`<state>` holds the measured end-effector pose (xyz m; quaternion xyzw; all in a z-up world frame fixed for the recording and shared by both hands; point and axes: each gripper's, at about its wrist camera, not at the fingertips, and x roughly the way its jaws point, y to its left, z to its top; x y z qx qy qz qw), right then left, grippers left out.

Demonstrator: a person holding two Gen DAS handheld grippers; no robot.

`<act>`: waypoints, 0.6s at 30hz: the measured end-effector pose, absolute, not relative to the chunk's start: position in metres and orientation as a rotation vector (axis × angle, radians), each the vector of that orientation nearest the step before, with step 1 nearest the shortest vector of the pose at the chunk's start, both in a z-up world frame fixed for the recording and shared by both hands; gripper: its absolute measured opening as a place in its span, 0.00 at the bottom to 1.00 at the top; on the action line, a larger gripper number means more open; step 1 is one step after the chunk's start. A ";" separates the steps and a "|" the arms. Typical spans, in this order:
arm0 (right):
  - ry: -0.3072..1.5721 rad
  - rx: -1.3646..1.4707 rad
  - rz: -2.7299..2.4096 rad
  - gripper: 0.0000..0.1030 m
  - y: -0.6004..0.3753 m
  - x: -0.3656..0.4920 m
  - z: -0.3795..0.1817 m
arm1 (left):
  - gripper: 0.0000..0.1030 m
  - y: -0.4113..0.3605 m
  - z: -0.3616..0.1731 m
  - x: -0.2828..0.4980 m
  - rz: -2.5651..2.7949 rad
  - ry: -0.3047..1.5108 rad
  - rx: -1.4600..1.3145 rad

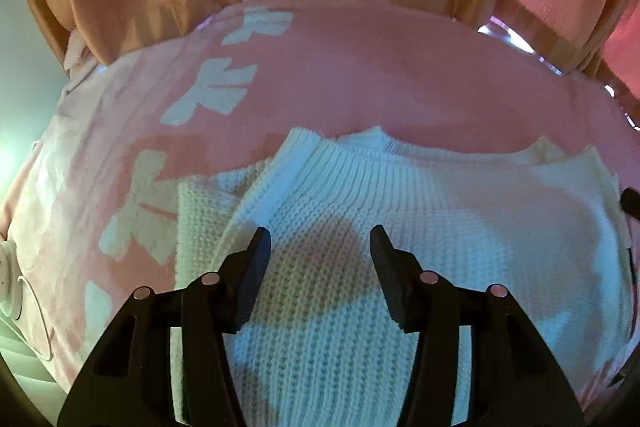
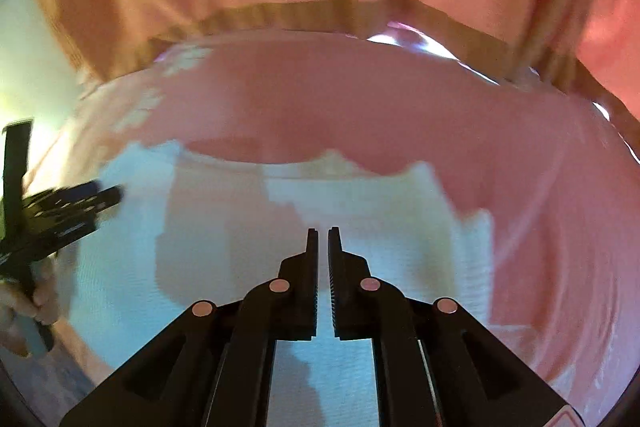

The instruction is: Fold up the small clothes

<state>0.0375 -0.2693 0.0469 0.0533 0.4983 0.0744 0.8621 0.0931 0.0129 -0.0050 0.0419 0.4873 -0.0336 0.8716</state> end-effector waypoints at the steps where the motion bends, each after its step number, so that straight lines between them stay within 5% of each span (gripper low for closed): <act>1: 1.042 0.109 0.185 0.06 -0.262 0.036 0.050 | 0.49 0.014 -0.001 0.090 -0.073 1.010 0.082; 7: 1.046 0.044 0.306 0.06 -0.209 0.031 0.050 | 0.70 0.077 0.026 0.056 -0.015 0.983 -0.079; 18: 1.125 0.044 0.378 0.06 -0.169 0.035 0.026 | 0.71 0.132 -0.029 0.031 -0.073 1.117 -0.368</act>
